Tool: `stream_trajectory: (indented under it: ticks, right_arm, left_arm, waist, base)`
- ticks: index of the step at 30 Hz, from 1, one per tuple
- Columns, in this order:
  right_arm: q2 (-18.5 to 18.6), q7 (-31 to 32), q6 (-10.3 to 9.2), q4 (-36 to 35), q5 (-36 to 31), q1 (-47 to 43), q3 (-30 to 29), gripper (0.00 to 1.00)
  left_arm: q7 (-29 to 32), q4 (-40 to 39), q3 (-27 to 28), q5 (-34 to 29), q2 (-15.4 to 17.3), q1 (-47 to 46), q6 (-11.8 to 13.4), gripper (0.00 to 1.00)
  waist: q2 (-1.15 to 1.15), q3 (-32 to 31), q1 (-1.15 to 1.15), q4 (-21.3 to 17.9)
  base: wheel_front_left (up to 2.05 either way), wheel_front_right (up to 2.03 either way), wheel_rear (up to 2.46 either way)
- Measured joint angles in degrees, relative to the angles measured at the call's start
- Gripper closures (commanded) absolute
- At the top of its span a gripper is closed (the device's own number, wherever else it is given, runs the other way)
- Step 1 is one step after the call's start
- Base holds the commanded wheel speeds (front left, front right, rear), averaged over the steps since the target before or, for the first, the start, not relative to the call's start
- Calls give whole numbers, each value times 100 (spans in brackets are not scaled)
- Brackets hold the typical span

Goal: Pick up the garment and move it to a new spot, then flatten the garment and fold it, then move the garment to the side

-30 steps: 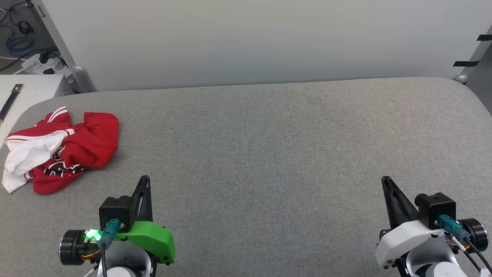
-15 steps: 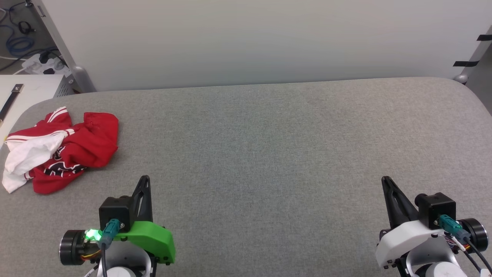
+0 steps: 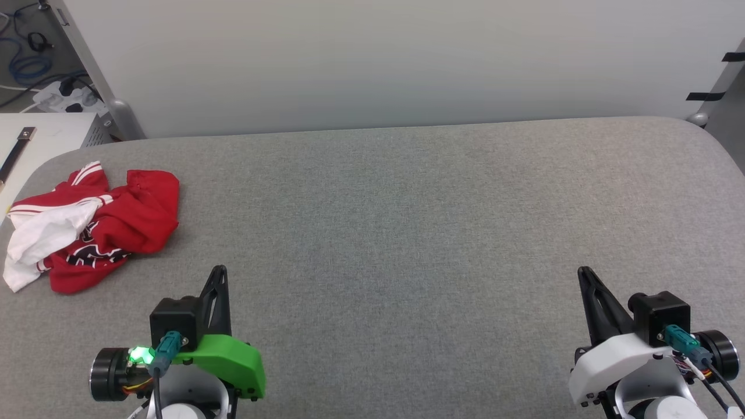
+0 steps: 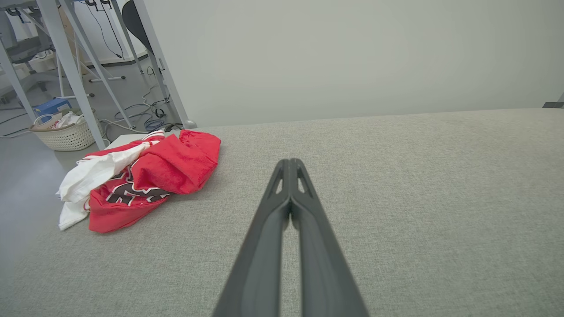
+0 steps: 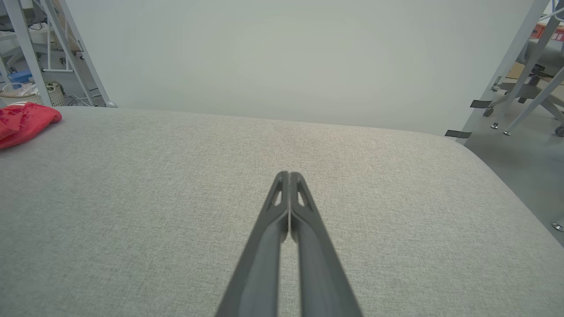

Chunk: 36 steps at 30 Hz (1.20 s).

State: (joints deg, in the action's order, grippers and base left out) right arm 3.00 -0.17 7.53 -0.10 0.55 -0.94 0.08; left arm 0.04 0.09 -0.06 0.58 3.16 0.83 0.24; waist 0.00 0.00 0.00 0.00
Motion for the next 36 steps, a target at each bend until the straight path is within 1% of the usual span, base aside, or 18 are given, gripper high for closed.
stream_trajectory:
  ticks: [10, 11, 12, 13, 20, 36]
  right_arm:
    - [0, 0, 0, 0, 0, 0, 0, 100]
    - [0, 0, 0, 0, 1, -1, 0, 0]
    - [1, 0, 0, 0, 2, -3, 0, 100]
    - [1, 0, 0, 0, 2, -4, 0, 0]
    - [1, -11, 0, -1, 22, -4, -26, 0]
    - [1, -210, 0, -123, 212, -8, -119, 0]
  left_arm:
    - [0, 0, 0, 0, 0, 0, 0, 100]
    - [0, 1, 0, 0, 1, 0, 0, 0]
    - [0, 1, -1, 1, 1, 2, 1, 100]
    - [0, 2, -1, 1, 1, 3, 1, 0]
    - [-11, 1, -9, 2, 1, 3, 10, 0]
    - [-211, -41, -66, 19, 1, 3, 143, 0]
  waist:
    - [0, 0, 0, 0]
    - [0, 0, 0, 0]
    - [0, 0, 0, 0]
    - [0, 0, 0, 0]
    - [0, 6, 0, -1]
    - [0, 18, 0, 4]
  base:
    - [0, 0, 0]
    - [0, 0, 0]
    - [0, 0, 0]
    - [0, 0, 0]
    - [0, 0, 0]
    - [0, 0, 0]
